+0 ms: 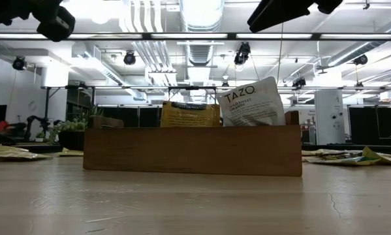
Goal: Pick & Place Tea
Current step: Put the orange tea bag into the middle section of the wooden organizer
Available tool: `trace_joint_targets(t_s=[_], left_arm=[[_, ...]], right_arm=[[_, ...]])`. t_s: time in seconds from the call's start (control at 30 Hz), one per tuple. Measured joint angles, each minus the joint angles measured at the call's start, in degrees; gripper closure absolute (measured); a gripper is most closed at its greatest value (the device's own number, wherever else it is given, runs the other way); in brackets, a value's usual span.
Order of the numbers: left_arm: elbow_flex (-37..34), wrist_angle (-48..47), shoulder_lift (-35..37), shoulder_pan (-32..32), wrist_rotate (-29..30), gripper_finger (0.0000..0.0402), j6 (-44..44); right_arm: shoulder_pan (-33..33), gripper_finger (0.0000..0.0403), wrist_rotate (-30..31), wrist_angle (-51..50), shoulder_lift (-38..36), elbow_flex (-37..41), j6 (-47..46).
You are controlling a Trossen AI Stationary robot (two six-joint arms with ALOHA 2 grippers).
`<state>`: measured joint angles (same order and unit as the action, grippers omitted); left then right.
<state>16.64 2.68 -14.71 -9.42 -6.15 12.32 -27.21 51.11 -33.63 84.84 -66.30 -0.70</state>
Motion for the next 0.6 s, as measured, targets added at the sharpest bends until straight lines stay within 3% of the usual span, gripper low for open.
trace_joint_targets(t_s=[0.17, 0.6], left_arm=[[-3.84, 2.67, 1.92, 3.75, 5.27, 0.0262, 1.54], [-14.16, 23.47, 3.16, 5.67, 2.55, 0.0262, -4.28]], right_arm=[[0.16, 0.0179, 0.01, -0.68, 0.02, 0.0, -3.56], [1.35, 0.0179, -0.45, -8.79, 0.02, 0.0, -13.66]])
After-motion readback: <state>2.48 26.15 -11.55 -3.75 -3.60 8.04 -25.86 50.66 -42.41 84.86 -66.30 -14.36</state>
